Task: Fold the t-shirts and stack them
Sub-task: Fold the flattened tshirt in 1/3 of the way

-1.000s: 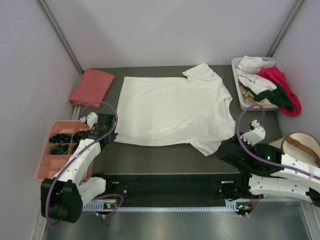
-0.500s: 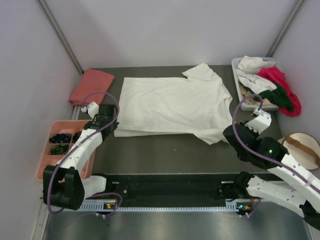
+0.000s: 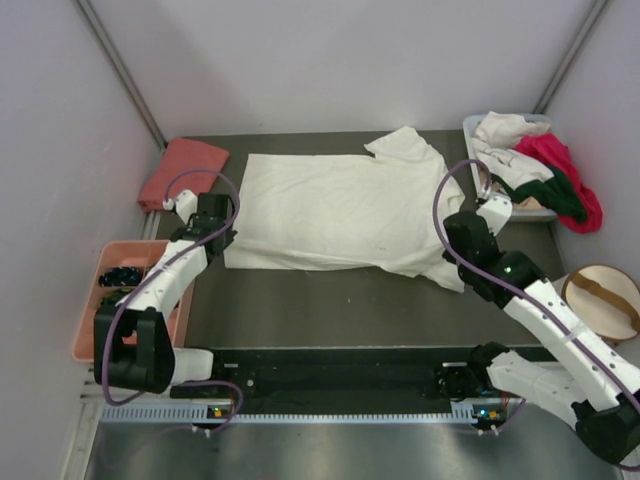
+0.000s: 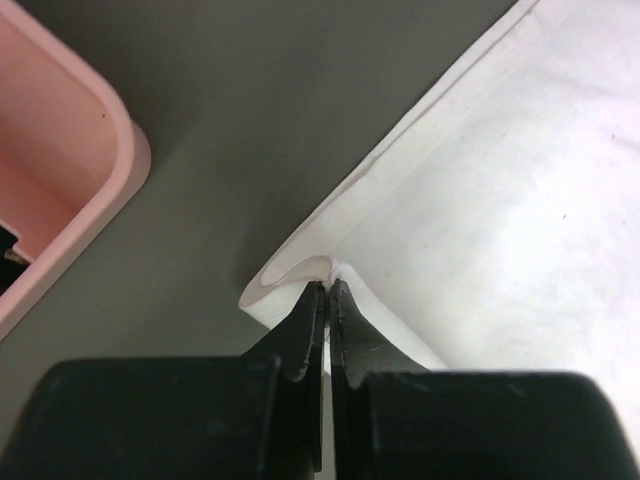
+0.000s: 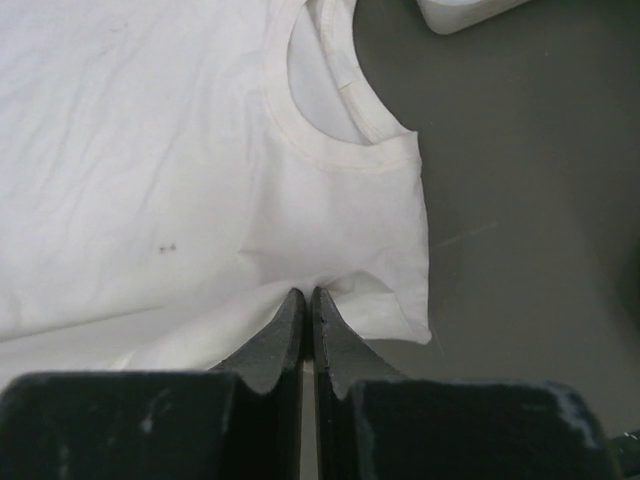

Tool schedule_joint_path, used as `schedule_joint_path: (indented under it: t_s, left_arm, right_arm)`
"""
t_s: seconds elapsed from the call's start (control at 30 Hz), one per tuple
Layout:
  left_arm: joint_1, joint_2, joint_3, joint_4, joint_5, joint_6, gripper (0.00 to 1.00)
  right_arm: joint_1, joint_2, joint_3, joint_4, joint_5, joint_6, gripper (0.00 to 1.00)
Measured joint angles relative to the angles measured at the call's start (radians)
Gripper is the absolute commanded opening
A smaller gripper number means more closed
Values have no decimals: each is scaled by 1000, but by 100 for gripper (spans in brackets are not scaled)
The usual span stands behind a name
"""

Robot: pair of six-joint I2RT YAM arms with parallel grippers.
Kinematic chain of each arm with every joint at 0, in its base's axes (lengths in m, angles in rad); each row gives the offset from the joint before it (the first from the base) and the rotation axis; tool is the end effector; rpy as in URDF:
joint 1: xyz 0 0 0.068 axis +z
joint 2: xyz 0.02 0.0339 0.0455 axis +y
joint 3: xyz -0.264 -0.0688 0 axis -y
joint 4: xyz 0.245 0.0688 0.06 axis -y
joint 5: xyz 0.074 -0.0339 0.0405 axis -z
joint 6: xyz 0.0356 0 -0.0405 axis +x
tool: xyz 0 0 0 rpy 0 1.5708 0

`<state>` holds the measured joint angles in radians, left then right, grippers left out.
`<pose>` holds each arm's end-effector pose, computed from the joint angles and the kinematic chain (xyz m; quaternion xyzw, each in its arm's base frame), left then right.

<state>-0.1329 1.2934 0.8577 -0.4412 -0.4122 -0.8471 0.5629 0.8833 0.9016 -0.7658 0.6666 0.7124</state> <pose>0.2629 -0.0208 0.2364 -0.3870 0.8381 0.0132 0.3842 0.1565 0.0727 0.3127 0.1952 0.8538 -0.0158 0.4823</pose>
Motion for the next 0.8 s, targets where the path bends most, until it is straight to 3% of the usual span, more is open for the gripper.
schedule_joint_path:
  t_s: [0.8]
  left_arm:
    - [23,228,103,107,30,5,0]
  right_arm:
    - [-282,307,-8,309,-253,-153,0]
